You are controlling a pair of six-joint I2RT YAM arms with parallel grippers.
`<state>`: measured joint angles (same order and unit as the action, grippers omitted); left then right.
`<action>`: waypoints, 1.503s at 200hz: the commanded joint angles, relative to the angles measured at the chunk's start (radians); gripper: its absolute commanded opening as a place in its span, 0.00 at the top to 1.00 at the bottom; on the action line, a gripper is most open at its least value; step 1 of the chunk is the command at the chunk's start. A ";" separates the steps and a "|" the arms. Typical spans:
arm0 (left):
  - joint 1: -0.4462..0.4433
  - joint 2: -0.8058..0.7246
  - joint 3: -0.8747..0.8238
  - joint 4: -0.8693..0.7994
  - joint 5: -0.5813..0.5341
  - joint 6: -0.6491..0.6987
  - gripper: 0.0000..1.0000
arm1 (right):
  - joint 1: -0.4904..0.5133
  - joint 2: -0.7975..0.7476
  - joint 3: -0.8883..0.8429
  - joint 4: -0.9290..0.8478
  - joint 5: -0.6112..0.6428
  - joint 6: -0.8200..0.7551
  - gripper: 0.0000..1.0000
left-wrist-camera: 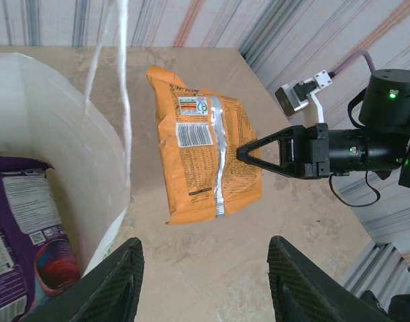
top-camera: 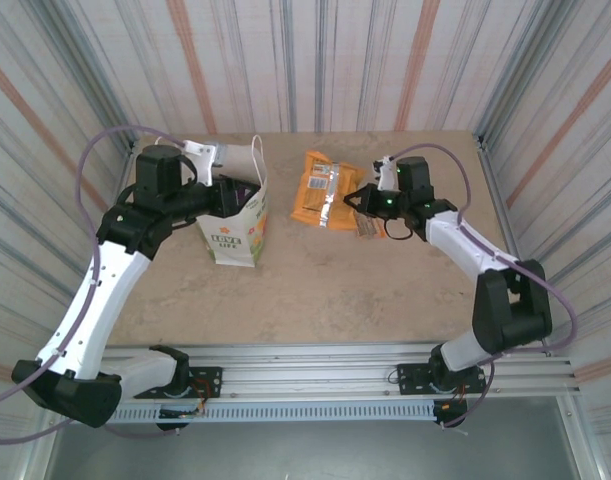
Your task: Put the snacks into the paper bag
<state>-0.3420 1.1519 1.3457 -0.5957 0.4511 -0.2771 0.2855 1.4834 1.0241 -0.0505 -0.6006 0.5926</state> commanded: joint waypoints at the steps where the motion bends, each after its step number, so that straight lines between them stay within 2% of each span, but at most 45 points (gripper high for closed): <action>1: -0.022 -0.007 -0.010 0.055 0.024 -0.041 0.47 | -0.002 -0.094 -0.053 0.090 -0.009 0.070 1.00; 38: -0.076 0.018 0.000 0.077 0.019 -0.058 0.47 | 0.010 -0.214 -0.149 0.179 0.035 0.129 1.00; 73: -0.130 0.049 -0.005 0.125 0.023 -0.080 0.47 | 0.037 -0.294 -0.185 0.194 0.075 0.133 1.00; 112: -0.175 0.108 0.010 0.138 0.030 -0.089 0.46 | 0.060 -0.337 -0.205 0.232 0.048 0.121 1.00; 166: -0.181 0.170 0.041 0.139 0.013 -0.100 0.44 | 0.077 -0.385 -0.227 0.284 0.003 0.071 1.00; 217: -0.181 0.223 0.060 0.226 0.084 -0.141 0.42 | 0.087 -0.398 -0.236 0.322 -0.043 0.053 1.00; 267: -0.188 0.267 0.091 0.254 0.142 -0.160 0.47 | 0.098 -0.394 -0.232 0.343 -0.059 0.041 1.00; 300: -0.188 0.273 0.094 0.273 0.163 -0.167 0.56 | 0.105 -0.388 -0.231 0.351 -0.062 0.041 1.00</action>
<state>-0.5240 1.4220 1.4055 -0.3595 0.5694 -0.4309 0.3805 1.1084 0.7982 0.2646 -0.6380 0.6621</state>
